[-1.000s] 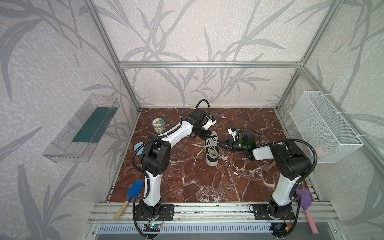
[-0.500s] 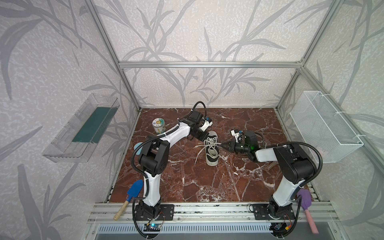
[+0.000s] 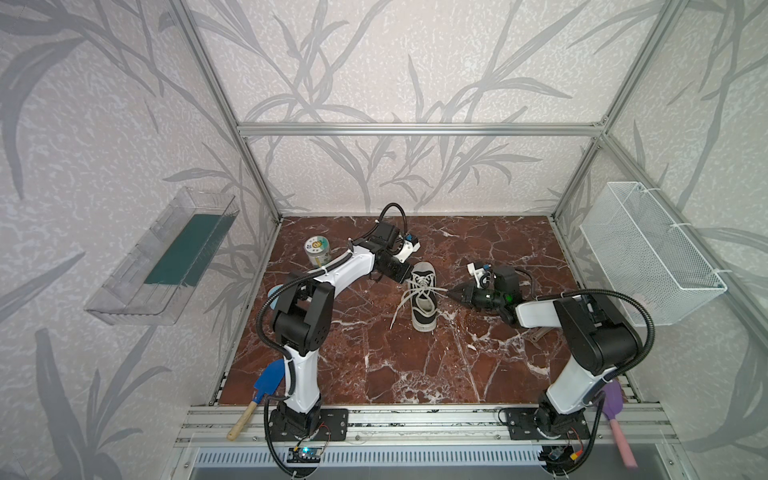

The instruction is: Tie the shoes

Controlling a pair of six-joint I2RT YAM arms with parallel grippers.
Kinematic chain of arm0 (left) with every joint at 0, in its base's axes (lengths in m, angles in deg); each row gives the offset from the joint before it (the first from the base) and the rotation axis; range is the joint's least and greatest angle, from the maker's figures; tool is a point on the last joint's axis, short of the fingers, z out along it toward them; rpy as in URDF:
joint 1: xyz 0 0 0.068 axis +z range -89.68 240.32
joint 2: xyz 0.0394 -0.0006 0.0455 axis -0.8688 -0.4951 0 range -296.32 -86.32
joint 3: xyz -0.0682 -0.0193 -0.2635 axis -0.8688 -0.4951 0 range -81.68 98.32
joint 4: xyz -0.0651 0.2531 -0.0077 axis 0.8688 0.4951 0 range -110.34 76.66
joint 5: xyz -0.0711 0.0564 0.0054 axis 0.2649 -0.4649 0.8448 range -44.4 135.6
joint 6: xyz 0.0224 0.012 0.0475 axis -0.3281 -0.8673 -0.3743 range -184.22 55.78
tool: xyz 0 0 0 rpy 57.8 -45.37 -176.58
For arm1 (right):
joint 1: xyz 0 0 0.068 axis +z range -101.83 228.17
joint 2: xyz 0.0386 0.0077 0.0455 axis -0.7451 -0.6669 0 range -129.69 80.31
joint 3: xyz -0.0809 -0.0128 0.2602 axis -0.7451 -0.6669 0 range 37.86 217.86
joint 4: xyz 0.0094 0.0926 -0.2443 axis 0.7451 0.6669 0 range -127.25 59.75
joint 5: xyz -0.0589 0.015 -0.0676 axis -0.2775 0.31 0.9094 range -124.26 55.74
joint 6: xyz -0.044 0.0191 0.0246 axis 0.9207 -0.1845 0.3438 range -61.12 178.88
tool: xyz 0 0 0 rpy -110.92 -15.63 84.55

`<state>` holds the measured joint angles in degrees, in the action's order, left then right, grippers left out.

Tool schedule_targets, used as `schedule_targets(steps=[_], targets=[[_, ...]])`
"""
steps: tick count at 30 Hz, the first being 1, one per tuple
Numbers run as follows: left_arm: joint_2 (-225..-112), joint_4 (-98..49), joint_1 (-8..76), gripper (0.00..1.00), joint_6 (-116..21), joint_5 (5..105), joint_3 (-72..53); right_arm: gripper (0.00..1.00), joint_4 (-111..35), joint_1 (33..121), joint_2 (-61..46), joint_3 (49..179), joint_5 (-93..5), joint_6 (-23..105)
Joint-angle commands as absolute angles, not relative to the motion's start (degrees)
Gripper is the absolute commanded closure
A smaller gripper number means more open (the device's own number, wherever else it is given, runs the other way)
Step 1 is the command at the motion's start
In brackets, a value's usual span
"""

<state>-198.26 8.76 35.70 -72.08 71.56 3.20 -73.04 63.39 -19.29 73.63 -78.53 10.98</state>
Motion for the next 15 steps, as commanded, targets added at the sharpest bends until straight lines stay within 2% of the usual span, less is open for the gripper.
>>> schedule_targets(steps=[1, 15], targets=[[-196.7, 8.4, 36.5, 1.0, -71.6, 70.7, 2.8, 1.0, -70.6, 62.8, -17.8, 73.0, -76.0, 11.9], [-195.6, 7.4, 37.1, 1.0, -71.1, 69.1, 0.0, 1.0, -62.5, 62.7, -12.5, 72.1, -67.2, 12.6]])
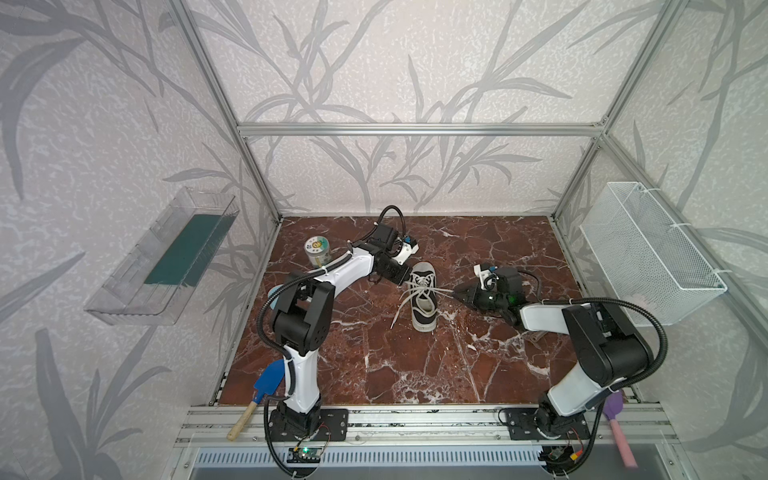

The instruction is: Tie the shoes

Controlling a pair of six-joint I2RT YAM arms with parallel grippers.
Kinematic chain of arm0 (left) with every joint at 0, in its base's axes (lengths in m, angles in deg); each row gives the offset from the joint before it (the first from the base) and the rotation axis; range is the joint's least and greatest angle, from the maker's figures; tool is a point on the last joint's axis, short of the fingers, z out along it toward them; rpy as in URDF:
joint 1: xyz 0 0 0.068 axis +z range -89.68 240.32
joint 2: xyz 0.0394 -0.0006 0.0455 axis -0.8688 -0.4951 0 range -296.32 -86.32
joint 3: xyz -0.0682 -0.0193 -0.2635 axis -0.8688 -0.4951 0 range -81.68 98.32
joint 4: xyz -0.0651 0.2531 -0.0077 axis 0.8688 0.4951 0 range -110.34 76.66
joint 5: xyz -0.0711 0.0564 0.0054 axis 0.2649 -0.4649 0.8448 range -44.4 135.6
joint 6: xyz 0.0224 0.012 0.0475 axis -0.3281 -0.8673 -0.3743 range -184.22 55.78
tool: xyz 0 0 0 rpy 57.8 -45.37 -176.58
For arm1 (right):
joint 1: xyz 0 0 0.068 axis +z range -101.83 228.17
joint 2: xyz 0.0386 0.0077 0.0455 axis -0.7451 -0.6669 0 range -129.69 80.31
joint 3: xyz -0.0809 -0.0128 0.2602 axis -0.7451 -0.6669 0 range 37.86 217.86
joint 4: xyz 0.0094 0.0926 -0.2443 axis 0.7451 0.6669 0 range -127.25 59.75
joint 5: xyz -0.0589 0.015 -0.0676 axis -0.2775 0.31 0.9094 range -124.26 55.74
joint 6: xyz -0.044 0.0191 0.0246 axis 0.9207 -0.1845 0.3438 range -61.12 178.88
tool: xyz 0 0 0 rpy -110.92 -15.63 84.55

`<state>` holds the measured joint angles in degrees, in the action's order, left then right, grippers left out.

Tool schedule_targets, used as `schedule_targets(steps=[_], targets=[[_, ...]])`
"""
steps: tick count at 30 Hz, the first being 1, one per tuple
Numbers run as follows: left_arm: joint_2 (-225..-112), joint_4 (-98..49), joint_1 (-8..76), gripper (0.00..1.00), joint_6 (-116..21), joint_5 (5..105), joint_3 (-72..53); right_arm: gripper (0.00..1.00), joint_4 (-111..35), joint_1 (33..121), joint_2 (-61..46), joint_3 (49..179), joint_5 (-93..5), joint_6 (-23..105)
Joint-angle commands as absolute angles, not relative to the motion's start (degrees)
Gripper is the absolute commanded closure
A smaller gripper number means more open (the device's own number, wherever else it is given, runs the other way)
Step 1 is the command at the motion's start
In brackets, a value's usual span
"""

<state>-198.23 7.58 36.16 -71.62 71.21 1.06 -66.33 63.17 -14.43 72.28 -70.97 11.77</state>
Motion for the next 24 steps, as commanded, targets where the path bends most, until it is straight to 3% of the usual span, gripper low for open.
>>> schedule_targets(steps=[1, 24], targets=[[-195.4, 7.3, 37.2, 1.0, -71.1, 68.9, -0.3, 1.0, -61.9, 62.7, -12.3, 72.0, -66.7, 12.7], [-192.9, 4.2, 39.5, 1.0, -70.2, 68.0, -5.3, 1.0, -53.7, 62.7, -5.7, 69.1, -54.1, 13.2]])
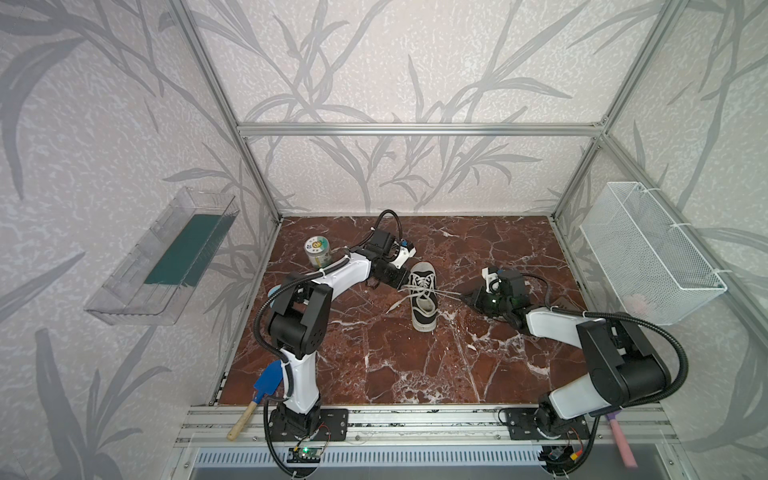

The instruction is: Tie the shoes

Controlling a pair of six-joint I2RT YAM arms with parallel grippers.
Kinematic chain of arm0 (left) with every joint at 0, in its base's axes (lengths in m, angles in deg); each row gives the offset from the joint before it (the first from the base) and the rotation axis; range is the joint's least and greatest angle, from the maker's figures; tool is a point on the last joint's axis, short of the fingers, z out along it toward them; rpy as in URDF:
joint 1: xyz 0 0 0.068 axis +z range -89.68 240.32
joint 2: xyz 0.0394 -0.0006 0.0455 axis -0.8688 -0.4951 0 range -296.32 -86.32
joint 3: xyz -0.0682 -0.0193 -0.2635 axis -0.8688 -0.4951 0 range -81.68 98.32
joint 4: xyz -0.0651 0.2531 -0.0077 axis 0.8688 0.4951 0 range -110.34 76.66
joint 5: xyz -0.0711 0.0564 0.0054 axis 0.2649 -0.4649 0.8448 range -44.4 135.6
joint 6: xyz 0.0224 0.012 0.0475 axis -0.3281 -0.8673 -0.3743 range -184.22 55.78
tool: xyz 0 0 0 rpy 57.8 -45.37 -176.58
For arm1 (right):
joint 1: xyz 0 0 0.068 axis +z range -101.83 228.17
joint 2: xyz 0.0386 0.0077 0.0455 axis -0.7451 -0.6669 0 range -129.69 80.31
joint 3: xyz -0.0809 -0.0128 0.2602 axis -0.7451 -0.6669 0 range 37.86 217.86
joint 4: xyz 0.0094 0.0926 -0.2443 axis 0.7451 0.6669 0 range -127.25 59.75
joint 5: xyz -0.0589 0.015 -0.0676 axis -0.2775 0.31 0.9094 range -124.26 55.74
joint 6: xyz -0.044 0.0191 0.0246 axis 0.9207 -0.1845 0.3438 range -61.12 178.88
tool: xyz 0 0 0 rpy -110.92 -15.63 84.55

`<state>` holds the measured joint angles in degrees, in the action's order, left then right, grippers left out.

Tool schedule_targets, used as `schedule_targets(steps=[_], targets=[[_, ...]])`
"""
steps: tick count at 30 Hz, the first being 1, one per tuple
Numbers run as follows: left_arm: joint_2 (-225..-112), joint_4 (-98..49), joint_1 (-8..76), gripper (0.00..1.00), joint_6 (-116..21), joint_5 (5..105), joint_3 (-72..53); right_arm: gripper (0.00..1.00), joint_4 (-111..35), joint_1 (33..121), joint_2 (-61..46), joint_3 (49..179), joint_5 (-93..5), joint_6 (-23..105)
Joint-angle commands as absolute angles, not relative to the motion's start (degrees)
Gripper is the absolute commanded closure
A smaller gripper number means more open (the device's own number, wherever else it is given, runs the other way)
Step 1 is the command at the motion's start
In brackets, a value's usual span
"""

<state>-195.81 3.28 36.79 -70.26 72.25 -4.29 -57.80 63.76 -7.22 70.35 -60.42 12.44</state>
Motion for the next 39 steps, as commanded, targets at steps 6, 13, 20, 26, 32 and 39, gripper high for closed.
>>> schedule_targets(steps=[6, 13, 20, 26, 32, 39], targets=[[-192.8, 4.5, 40.3, 1.0, -70.1, 68.3, -5.6, 1.0, -53.5, 62.4, -5.7, 68.7, -53.2, 12.9], [-192.9, 4.5, 40.6, 1.0, -69.9, 68.5, -5.7, 1.0, -52.7, 61.8, -5.0, 68.5, -52.4, 13.2], [-193.1, 4.2, 40.7, 1.0, -69.3, 68.1, -5.6, 1.0, -51.9, 60.9, -4.5, 67.8, -51.6, 13.2], [-193.1, 3.7, 41.0, 1.0, -68.7, 68.3, -5.2, 1.0, -52.0, 60.3, -4.5, 68.0, -52.3, 13.6], [-193.8, 4.6, 39.6, 1.0, -68.6, 70.1, -4.3, 1.0, -54.5, 60.4, -6.7, 69.3, -57.0, 13.8], [-193.3, 4.5, 38.5, 0.74, -68.1, 72.1, -4.1, 0.77, -61.4, 60.6, -12.5, 72.7, -69.2, 13.3]])
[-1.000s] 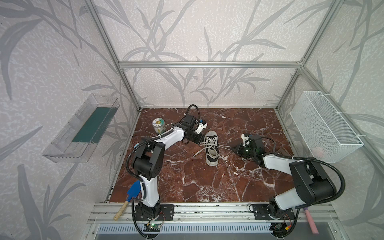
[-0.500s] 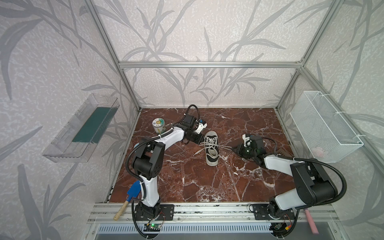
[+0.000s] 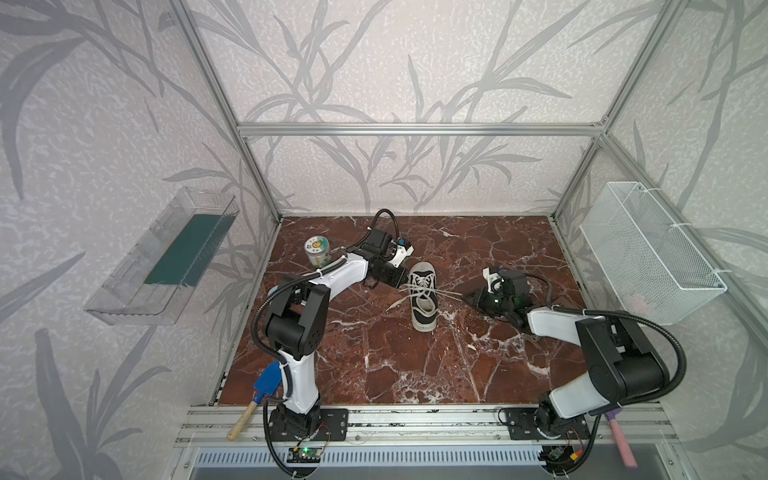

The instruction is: Tie the shoes

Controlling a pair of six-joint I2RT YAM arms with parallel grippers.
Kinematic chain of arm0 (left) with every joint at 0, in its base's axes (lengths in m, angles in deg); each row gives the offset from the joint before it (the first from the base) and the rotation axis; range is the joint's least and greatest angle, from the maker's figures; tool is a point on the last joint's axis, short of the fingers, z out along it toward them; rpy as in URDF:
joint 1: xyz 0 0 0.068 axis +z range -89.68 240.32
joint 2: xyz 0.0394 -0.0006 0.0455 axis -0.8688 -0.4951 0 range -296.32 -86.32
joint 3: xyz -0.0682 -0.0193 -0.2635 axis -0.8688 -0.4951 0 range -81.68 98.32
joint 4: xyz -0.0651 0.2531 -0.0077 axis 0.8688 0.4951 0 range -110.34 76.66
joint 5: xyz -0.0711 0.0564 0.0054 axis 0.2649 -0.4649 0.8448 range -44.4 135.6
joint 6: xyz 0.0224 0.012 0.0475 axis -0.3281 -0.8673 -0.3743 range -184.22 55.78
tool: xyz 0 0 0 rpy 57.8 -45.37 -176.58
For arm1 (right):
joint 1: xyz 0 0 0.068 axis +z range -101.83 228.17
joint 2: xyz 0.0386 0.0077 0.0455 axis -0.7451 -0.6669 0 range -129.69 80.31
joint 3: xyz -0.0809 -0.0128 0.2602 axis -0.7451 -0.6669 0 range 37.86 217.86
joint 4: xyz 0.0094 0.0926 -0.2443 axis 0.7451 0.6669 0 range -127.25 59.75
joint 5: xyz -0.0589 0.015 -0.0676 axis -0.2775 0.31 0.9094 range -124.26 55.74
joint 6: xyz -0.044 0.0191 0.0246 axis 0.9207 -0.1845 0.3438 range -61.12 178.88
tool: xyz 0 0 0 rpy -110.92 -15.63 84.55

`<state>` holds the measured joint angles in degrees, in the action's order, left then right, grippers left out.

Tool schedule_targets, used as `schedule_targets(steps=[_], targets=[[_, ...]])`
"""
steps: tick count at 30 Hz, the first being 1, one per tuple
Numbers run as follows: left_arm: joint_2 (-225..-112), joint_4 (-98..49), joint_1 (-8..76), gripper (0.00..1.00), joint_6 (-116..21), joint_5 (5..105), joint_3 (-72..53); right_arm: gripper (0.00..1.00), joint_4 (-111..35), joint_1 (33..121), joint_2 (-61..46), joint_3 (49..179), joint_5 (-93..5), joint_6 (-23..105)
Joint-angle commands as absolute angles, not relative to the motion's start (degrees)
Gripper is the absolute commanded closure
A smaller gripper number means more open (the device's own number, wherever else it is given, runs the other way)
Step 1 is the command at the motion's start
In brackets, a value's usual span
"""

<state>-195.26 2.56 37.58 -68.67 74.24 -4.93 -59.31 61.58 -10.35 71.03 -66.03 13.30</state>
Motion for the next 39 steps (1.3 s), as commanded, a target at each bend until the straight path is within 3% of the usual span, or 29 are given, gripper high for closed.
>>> schedule_targets(steps=[1, 3, 4, 6, 14, 29, 35, 37, 39], targets=[[-193.2, 4.3, 38.5, 0.62, -67.8, 72.5, -4.2, 0.67, -61.8, 60.6, -12.8, 72.8, -69.5, 12.9], [-192.1, 3.2, 38.6, 0.4, -67.3, 72.5, -5.0, 0.51, -61.0, 60.6, -12.1, 72.7, -68.1, 13.2], [-191.2, 2.0, 38.6, 0.2, -67.1, 72.4, -5.9, 0.45, -59.8, 60.5, -11.5, 72.9, -67.6, 13.8], [-189.6, -0.2, 38.8, 0.11, -66.5, 71.7, -7.5, 0.38, -57.6, 60.4, -10.1, 73.2, -66.5, 14.9], [-185.6, -0.9, 39.7, 0.1, -67.3, 70.6, -11.1, 0.34, -49.8, 59.1, -4.8, 74.0, -64.0, 21.1], [-182.3, 6.3, 38.4, 0.17, -83.6, 66.8, -19.3, 0.34, -28.1, 59.1, 0.4, 84.4, -56.9, 41.9], [-185.8, 10.0, 37.2, 0.21, -85.6, 63.9, -16.8, 0.32, -19.7, 56.6, 3.5, 86.8, -43.5, 43.6], [-186.2, 10.1, 36.9, 0.22, -86.1, 63.6, -16.7, 0.32, -17.8, 56.0, 5.9, 86.9, -30.8, 43.4], [-186.1, 10.2, 36.9, 0.22, -86.2, 63.3, -16.8, 0.32, -17.2, 55.2, 8.7, 87.7, -24.3, 45.9]])
